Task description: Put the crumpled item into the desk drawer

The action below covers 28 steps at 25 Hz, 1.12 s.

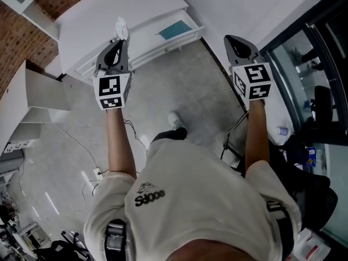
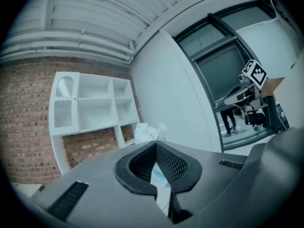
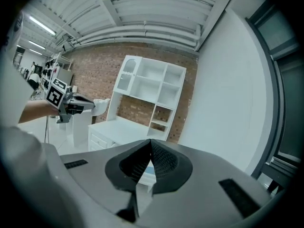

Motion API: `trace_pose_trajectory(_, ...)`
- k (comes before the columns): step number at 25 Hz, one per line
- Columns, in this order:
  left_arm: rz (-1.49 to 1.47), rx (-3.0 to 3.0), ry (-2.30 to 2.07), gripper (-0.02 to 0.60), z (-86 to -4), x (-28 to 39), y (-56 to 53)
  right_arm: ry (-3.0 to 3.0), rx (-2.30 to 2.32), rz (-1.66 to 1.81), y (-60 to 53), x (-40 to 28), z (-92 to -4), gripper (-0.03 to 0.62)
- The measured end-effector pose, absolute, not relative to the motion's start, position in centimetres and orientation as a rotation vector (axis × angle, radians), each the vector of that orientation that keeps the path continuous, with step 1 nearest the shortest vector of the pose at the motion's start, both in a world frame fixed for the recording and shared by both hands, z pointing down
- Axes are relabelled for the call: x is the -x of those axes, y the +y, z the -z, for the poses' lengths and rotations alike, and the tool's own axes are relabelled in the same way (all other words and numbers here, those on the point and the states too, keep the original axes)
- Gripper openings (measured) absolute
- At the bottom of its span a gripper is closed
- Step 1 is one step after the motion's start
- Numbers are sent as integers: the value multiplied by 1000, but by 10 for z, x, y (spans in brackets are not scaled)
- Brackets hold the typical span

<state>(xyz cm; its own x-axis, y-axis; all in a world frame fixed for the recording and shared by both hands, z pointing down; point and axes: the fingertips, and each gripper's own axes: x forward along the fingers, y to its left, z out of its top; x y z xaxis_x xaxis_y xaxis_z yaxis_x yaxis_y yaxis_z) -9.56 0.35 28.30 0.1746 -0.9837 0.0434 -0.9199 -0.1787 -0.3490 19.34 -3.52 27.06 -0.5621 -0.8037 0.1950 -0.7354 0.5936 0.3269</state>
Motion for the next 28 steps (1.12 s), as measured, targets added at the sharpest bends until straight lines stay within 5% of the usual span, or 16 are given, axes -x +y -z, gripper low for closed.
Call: trace_pose_trajectory(28, 534, 2230, 1965, 17, -346, 157, -190, -2552, -1014, 251, -280, -93, -317, 5)
